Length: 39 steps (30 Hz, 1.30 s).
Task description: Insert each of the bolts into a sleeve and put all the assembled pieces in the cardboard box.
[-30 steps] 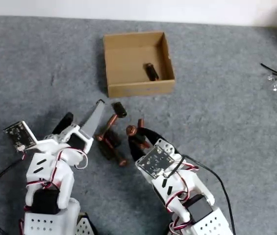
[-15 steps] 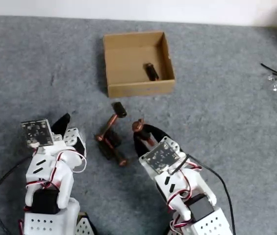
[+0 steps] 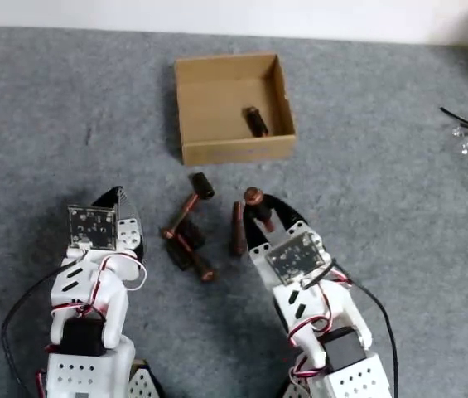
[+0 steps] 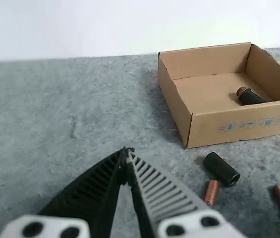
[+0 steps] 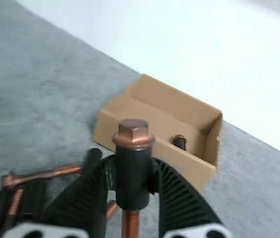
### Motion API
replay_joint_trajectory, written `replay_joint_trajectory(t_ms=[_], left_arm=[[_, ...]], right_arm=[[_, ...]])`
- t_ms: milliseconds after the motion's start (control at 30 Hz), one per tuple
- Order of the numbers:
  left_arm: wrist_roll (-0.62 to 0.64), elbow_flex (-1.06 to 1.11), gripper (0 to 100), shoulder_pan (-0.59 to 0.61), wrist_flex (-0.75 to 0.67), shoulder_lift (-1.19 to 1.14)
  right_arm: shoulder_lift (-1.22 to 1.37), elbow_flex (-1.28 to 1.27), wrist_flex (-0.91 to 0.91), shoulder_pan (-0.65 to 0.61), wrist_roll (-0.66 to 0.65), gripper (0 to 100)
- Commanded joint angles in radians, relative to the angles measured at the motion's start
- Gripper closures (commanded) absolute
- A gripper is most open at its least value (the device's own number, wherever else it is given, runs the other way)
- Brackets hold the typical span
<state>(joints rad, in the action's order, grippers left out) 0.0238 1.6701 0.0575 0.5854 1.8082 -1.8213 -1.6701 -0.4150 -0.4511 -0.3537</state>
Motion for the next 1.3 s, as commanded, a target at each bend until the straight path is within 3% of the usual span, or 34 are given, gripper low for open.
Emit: replay_joint_trajectory(t_ms=[0, 300, 433, 800, 967, 1267], left_arm=[[-0.026, 0.012, 99, 0.008, -0.023, 0.004], [-0.026, 0.019, 99, 0.007, -0.035, 0.004], [-0.026, 0.018, 99, 0.002, -0.037, 0.005], [-0.031, 0.025, 99, -0.013, -0.037, 0.01], [-0.031, 0.025, 99, -0.008, -0.044, 0.004], [-0.031, 0.025, 99, -0.008, -0.044, 0.004]], right_arm=[[-0.015, -0.117, 0.051, 0.025, 0.009, 99.4], [0.004, -0.031, 0.008, 0.051, 0.014, 99.4], [0.153, 0.074, 0.004, 0.054, 0.014, 99.4], [1.084, 0.803, 0.041, 0.058, 0.015, 99.3], [1.535, 1.193, 0.028, 0.122, 0.015, 99.3], [2.095, 1.917, -0.302, 0.18, 0.017, 99.3]])
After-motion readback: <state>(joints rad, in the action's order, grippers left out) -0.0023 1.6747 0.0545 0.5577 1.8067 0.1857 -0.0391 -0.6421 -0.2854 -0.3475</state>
